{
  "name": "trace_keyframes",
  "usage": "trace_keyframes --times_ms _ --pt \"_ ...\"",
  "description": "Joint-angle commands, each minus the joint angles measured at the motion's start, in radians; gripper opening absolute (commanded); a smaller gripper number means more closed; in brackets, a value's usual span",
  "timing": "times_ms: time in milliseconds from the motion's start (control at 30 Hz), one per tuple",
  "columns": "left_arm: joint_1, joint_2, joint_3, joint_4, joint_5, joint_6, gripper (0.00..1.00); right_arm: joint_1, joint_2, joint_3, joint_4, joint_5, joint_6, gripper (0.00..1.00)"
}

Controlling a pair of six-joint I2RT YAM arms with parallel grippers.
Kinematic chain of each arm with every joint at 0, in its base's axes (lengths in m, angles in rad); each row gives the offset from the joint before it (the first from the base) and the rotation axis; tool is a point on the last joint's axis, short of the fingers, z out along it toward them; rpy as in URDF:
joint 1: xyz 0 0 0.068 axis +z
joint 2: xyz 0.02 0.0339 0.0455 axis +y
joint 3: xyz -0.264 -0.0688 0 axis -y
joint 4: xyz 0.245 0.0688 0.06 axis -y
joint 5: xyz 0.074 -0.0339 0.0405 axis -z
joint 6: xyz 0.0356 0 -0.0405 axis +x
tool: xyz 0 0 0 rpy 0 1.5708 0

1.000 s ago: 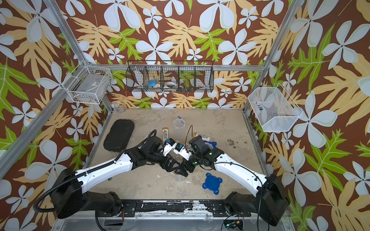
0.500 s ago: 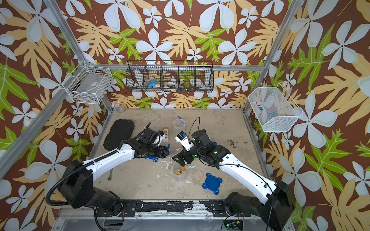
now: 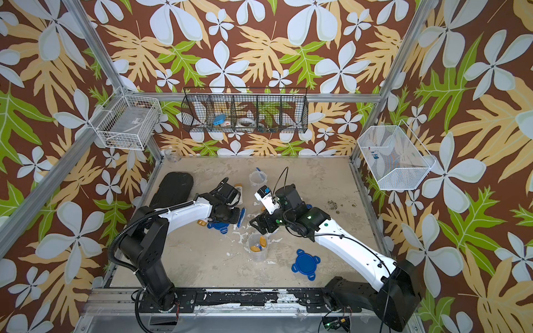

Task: Pack away toiletry kits
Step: Pick up the toiletry item from the center of the board.

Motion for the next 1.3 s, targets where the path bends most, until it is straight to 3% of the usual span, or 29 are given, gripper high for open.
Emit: trace_keyframes --times_ms 0,467,667,933,1267 --pt "0.0 0.018 -0.009 0.007 -0.026 -0.007 0.33 -0.003 -0.01 -0.007 0.021 0.008 0.016 0.81" --pt "-0.001 0.084 -0.046 0.052 -0.012 0.002 0.21 -0.081 -0.019 -0.021 0.021 -0.021 0.04 0.81" --pt "0.001 0.04 -0.061 0.054 0.01 0.01 0.04 -0.105 -0.011 0.01 -0.03 -0.023 0.041 0.8" --pt "0.001 -0.155 -0.048 0.044 0.077 0.053 0.0 -0.126 0.027 0.058 -0.053 -0.127 0.102 0.8" --pt "-0.001 -0.605 -0.28 0.23 0.331 0.107 0.0 -0.133 0.15 0.146 0.055 -0.377 0.208 0.81"
